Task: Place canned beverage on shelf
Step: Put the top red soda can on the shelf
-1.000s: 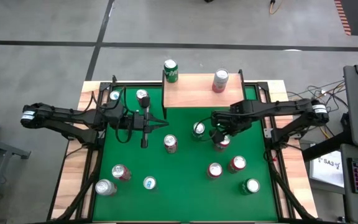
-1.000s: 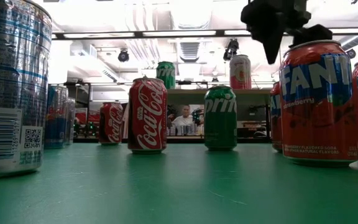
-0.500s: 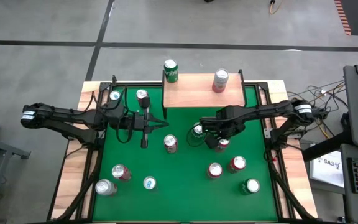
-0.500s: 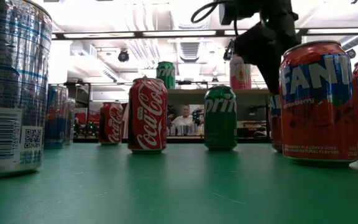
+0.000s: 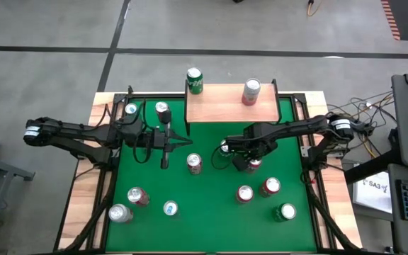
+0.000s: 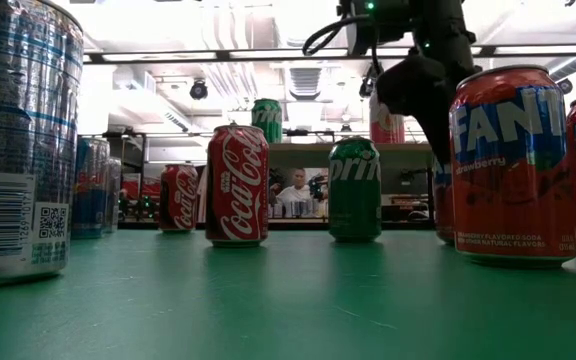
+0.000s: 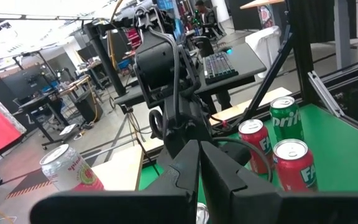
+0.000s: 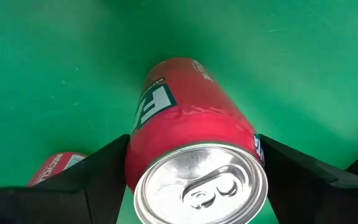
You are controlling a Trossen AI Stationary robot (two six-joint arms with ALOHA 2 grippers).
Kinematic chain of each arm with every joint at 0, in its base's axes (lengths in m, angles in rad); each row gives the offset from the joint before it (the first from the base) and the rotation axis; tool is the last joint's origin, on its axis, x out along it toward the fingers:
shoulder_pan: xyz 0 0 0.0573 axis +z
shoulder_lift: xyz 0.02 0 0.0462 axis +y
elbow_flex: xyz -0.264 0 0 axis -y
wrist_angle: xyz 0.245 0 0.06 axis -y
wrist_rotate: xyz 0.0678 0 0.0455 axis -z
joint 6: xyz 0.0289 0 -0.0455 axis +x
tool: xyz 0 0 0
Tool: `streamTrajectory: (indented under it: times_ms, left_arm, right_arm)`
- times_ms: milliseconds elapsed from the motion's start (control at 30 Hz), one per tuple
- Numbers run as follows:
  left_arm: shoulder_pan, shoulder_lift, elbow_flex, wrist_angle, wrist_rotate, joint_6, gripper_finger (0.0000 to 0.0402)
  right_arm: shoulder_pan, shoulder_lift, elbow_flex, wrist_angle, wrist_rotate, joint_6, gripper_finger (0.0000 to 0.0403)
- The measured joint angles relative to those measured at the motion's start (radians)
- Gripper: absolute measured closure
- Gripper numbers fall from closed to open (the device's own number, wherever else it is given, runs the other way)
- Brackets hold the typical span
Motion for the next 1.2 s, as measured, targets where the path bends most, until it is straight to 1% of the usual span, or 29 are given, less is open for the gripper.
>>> streamTrajectory:
  times_ms: [100,200,467,567,767,867,1033,1200]
  left_arm:
    - [0.0,0.0,0.0,-0.001,0.0,0.0,0.0402]
    - [0.0,0.0,0.0,-0.001,0.0,0.0,0.0402]
    - [0.0,0.0,0.0,0.001,0.0,0.0,0.0402]
    - [0.0,0.0,0.0,0.002,0.0,0.0,0.0402]
    - [0.0,0.0,0.0,0.006,0.0,0.008,0.0402]
    - [0.0,0.0,0.0,0.007,0.0,0.01,0.0402]
    - [0.0,0.0,0.0,0.007,0.0,0.01,0.0402]
    - [0.0,0.0,0.0,0.006,0.0,0.01,0.0402]
  right_arm:
    - [0.0,-0.023,0.039,-0.064,-0.009,-0.008,0.011]
    - [0.0,-0.035,0.112,-0.158,-0.018,-0.039,0.011]
    - [-0.021,-0.028,0.404,-0.312,-0.018,-0.169,0.011]
    - [-0.046,-0.018,0.512,-0.31,-0.012,-0.242,0.011]
    - [-0.111,0.044,0.732,-0.304,0.092,-0.445,0.011]
    - [-0.153,0.093,0.826,-0.315,0.093,-0.557,0.011]
    - [-0.213,0.14,0.91,-0.317,0.077,-0.761,0.011]
    - [-0.291,0.147,0.946,-0.315,0.083,-0.842,0.011]
